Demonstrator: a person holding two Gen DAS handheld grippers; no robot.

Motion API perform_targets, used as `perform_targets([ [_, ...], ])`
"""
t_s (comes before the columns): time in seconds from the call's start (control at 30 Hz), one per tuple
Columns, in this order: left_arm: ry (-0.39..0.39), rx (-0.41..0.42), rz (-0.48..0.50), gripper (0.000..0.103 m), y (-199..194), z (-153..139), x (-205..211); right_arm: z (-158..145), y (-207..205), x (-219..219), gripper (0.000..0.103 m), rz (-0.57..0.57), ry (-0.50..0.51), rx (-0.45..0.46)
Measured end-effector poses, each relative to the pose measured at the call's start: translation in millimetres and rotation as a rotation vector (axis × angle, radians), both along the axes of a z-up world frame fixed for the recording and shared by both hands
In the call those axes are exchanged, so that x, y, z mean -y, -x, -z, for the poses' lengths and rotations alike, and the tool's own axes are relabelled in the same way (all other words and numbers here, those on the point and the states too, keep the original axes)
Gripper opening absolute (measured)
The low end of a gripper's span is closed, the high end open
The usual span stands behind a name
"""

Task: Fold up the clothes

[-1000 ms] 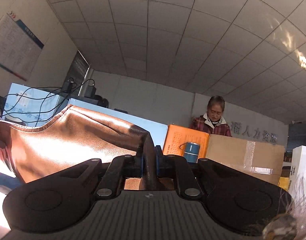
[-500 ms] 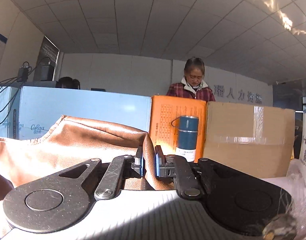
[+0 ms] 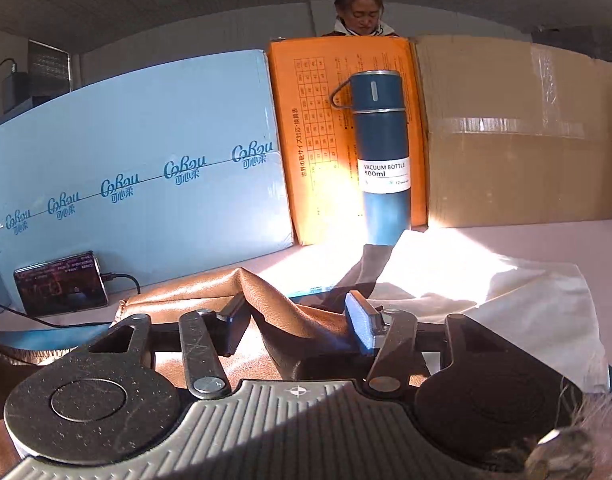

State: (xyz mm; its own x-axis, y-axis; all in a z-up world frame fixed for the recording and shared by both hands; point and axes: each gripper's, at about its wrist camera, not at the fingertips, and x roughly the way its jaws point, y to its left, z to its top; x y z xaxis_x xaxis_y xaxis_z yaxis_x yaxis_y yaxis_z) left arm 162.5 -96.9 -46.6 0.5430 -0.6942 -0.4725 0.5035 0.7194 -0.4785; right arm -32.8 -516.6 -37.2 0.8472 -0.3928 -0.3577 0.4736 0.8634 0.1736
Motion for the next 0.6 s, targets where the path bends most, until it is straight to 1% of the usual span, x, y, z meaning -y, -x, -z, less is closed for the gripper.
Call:
perform_targets([
  [0.03,0.008,-0.008,-0.011,0.061,-1,0,-2,1,3,7,0.071,0.026,-0.038,0.014],
  [0.07,0.003,0.000,-0.027,0.063,-1,-1,-2,1,8,13,0.079,0.049,-0.083,0.031],
  [0.13,-0.013,0.023,-0.060,0.064,1,-3,-3,-1,20,26,0.081,0.087,-0.177,0.077],
  [0.17,-0.022,0.035,-0.070,0.066,2,-4,-3,-2,26,30,0.083,0.109,-0.204,0.106],
  [0.27,-0.036,0.046,-0.090,0.066,3,-5,-4,-2,44,36,0.088,0.203,-0.214,0.210],
  [0.33,-0.056,0.039,-0.093,0.066,2,-2,-2,-1,51,37,0.089,0.232,-0.226,0.260],
  [0.4,-0.093,0.041,-0.102,0.066,2,1,0,2,54,39,0.092,0.214,-0.272,0.294],
  [0.43,-0.114,0.058,-0.107,0.066,4,1,2,4,54,39,0.092,0.195,-0.293,0.302],
  [0.47,-0.130,0.064,-0.110,0.068,5,0,3,5,52,38,0.095,0.179,-0.299,0.292],
  [0.5,-0.154,0.073,-0.112,0.075,6,0,5,7,50,37,0.098,0.163,-0.303,0.280],
  [0.53,-0.177,0.081,-0.115,0.077,7,0,7,8,47,35,0.099,0.161,-0.286,0.252],
  [0.6,-0.210,0.095,-0.120,0.087,9,-1,9,11,36,27,0.099,0.200,-0.221,0.166],
])
